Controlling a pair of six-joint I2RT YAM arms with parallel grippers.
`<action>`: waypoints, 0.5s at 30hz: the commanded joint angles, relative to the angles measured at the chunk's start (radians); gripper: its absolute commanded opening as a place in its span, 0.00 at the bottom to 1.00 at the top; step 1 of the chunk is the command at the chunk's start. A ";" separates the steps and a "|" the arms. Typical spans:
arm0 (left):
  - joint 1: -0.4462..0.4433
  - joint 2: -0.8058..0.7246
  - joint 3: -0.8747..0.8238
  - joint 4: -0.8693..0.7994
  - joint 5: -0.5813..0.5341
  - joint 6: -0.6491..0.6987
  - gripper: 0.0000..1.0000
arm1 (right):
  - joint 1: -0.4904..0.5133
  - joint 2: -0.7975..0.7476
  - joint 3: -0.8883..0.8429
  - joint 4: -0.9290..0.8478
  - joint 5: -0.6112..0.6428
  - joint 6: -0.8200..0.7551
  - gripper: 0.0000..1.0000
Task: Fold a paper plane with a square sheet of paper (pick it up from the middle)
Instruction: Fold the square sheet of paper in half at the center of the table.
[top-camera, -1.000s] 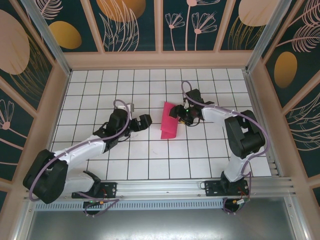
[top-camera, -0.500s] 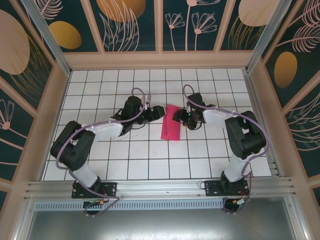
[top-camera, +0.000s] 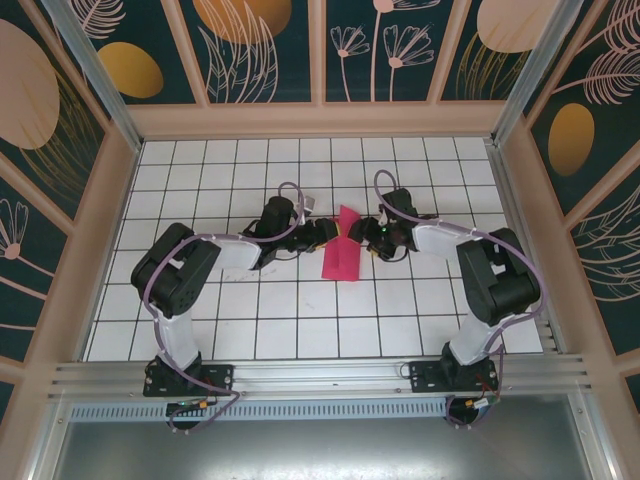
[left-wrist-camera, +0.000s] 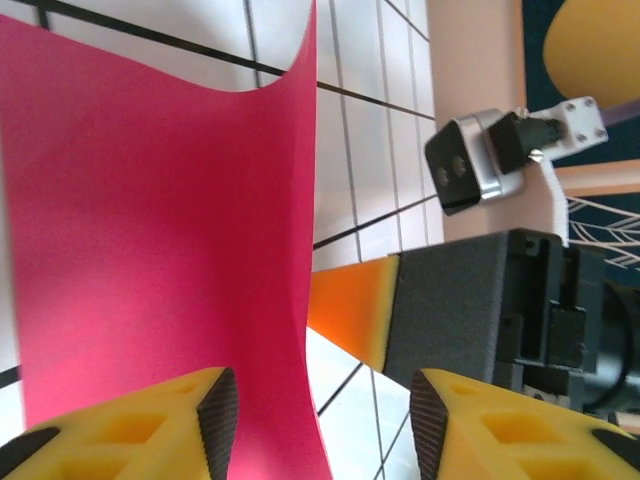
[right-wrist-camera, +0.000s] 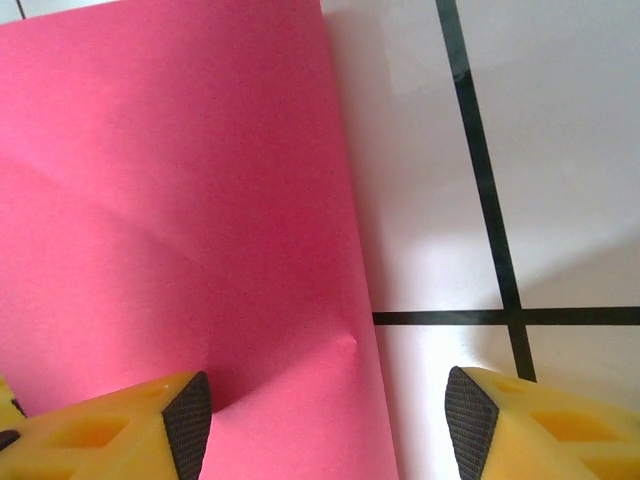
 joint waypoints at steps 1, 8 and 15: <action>-0.008 0.032 0.018 0.080 0.060 -0.034 0.44 | -0.015 -0.046 -0.031 0.055 -0.022 0.041 0.66; -0.016 0.068 0.047 0.094 0.080 -0.037 0.36 | -0.022 -0.052 -0.052 0.087 -0.050 0.054 0.66; -0.019 0.068 0.064 0.092 0.085 -0.025 0.39 | -0.024 -0.046 -0.051 0.087 -0.057 0.053 0.66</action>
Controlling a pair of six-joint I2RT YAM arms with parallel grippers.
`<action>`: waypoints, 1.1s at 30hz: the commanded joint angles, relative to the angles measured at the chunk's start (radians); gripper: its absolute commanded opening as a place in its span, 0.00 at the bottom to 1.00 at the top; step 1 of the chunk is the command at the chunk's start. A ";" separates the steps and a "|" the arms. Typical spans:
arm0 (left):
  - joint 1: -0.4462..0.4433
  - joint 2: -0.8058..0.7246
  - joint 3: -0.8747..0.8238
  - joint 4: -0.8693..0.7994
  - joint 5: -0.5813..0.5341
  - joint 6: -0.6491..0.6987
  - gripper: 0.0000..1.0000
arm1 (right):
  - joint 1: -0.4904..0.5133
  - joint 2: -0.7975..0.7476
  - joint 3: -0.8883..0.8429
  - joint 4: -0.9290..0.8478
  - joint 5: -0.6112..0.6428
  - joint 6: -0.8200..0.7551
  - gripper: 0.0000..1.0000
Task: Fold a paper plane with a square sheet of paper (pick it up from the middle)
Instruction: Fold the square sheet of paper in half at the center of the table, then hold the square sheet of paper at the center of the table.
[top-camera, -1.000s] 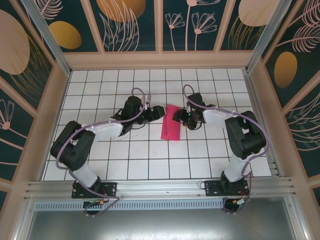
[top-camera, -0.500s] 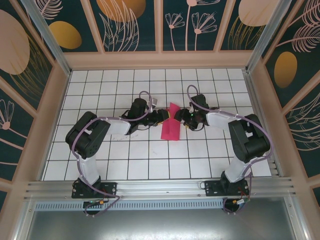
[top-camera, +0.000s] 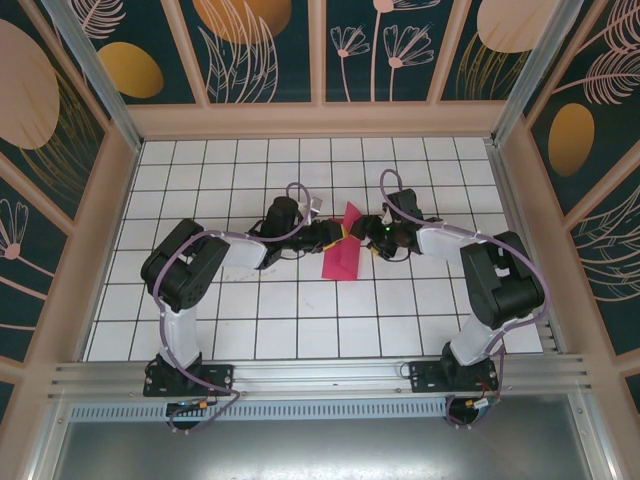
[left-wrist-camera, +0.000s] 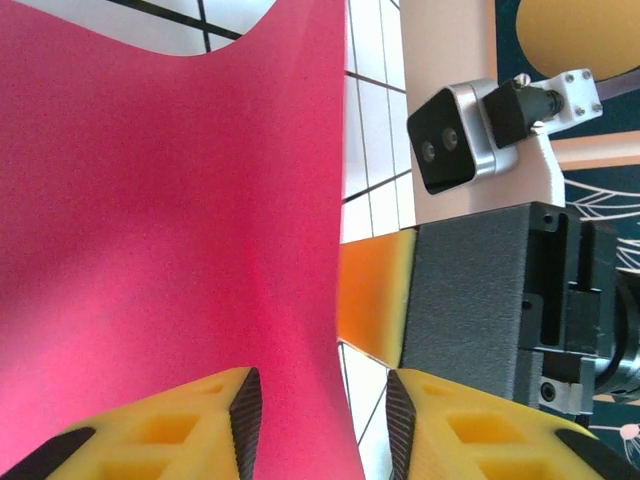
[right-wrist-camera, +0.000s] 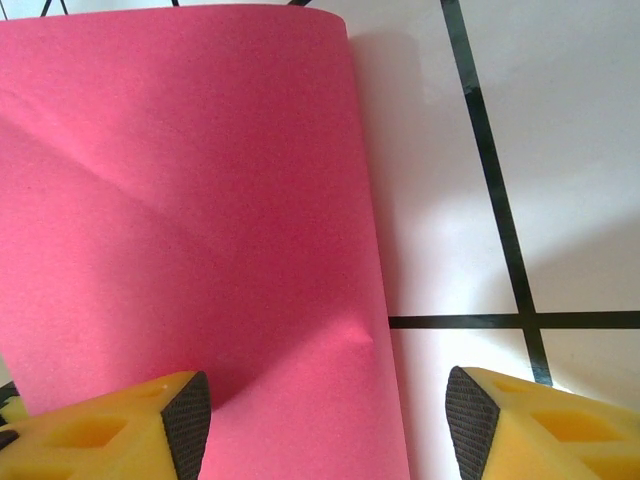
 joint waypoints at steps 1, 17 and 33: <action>-0.006 0.002 0.032 -0.001 -0.001 0.027 0.38 | -0.007 -0.021 -0.013 0.020 -0.023 0.010 0.67; -0.005 -0.005 0.007 0.163 0.049 -0.028 0.01 | -0.066 -0.177 -0.079 0.040 0.002 0.019 0.80; -0.006 -0.041 -0.051 -0.038 -0.087 0.053 0.02 | -0.048 -0.169 -0.122 0.114 -0.016 -0.018 0.98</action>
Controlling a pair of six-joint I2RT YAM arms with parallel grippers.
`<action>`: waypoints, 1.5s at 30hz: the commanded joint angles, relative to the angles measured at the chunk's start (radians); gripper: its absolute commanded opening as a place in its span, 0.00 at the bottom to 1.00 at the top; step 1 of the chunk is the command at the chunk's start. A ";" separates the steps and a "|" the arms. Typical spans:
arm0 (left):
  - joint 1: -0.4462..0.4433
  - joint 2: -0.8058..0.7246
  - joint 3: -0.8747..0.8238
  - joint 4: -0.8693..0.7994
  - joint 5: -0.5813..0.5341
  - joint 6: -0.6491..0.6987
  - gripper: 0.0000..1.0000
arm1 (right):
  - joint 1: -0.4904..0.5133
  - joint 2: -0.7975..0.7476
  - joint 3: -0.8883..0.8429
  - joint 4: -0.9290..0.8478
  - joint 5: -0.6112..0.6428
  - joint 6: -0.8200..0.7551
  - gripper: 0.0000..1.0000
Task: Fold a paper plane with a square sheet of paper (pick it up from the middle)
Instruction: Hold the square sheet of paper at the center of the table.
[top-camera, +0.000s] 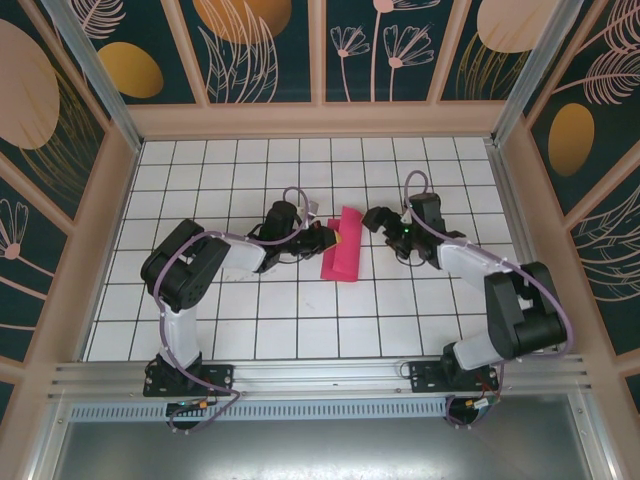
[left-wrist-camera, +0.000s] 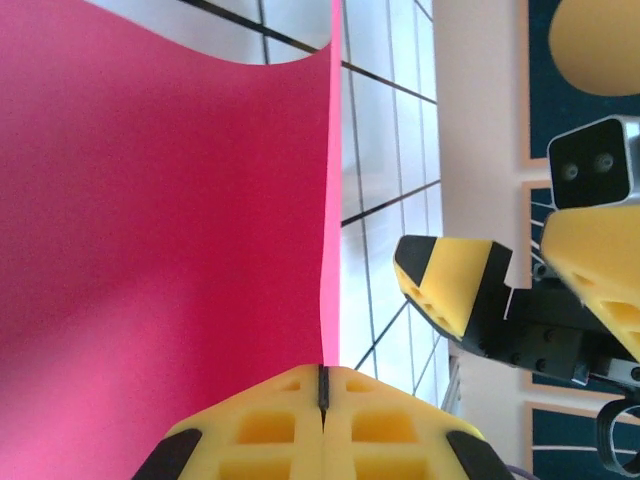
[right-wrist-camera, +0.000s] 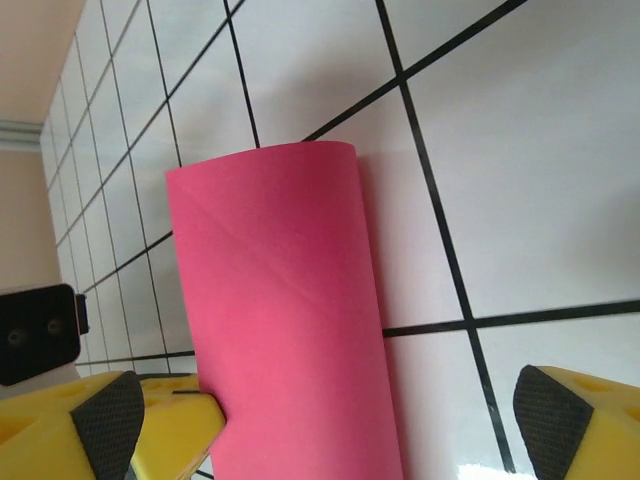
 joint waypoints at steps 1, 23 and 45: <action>-0.006 -0.044 -0.011 -0.031 -0.038 0.039 0.01 | 0.041 0.023 0.015 0.010 -0.028 -0.015 0.97; -0.006 -0.064 -0.005 -0.123 -0.108 0.055 0.02 | 0.036 0.073 -0.027 0.065 -0.065 0.012 0.84; -0.006 -0.081 0.010 -0.170 -0.140 0.064 0.14 | 0.135 0.229 0.145 -0.177 0.068 -0.095 0.70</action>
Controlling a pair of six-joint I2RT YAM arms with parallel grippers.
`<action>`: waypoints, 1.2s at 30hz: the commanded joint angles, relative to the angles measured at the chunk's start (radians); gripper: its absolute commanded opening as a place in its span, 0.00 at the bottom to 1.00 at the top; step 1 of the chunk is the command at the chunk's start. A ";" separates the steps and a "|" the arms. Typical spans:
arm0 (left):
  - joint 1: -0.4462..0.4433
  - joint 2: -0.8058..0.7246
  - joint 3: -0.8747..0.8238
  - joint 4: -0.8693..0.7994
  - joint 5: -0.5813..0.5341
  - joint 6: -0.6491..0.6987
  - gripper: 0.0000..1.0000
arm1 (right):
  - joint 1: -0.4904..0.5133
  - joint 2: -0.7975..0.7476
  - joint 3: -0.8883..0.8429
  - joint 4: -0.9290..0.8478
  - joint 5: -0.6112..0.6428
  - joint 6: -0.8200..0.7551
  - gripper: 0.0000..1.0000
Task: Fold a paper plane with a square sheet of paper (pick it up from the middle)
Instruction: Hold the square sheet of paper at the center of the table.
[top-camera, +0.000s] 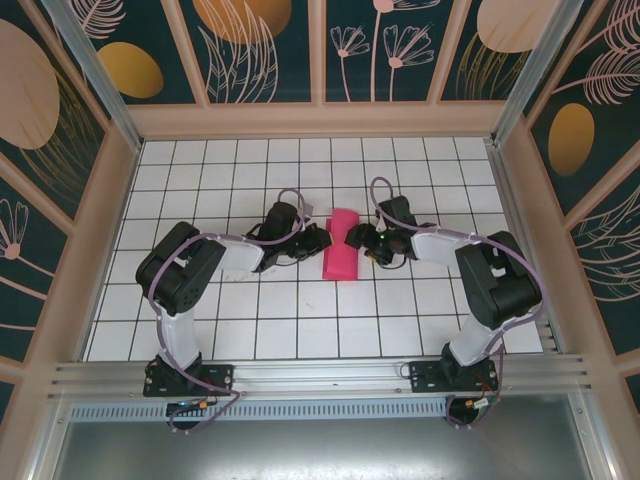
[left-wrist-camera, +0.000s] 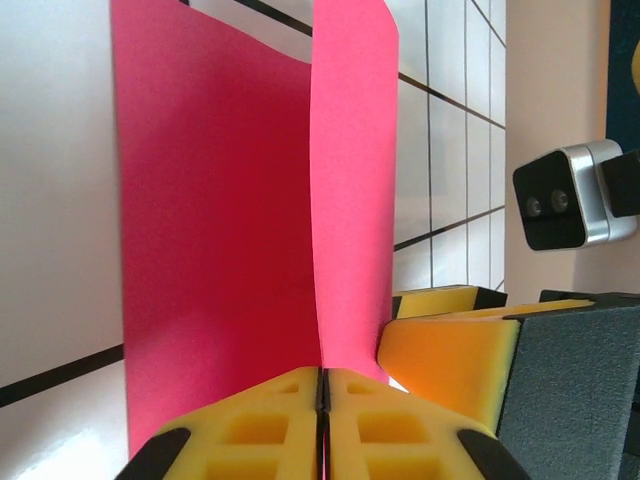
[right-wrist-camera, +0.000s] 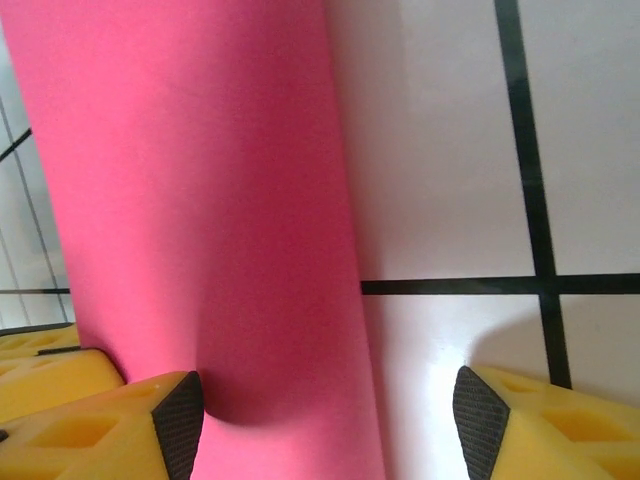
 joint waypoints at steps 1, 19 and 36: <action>-0.006 -0.061 0.014 -0.055 -0.035 0.030 0.23 | 0.011 0.027 0.037 -0.067 0.061 -0.024 0.70; -0.005 -0.365 -0.088 -0.245 -0.365 0.087 0.46 | 0.095 0.153 0.224 -0.290 0.222 -0.079 0.74; -0.005 -0.363 -0.094 -0.246 -0.353 0.092 0.46 | 0.104 0.247 0.314 -0.415 0.261 -0.138 0.81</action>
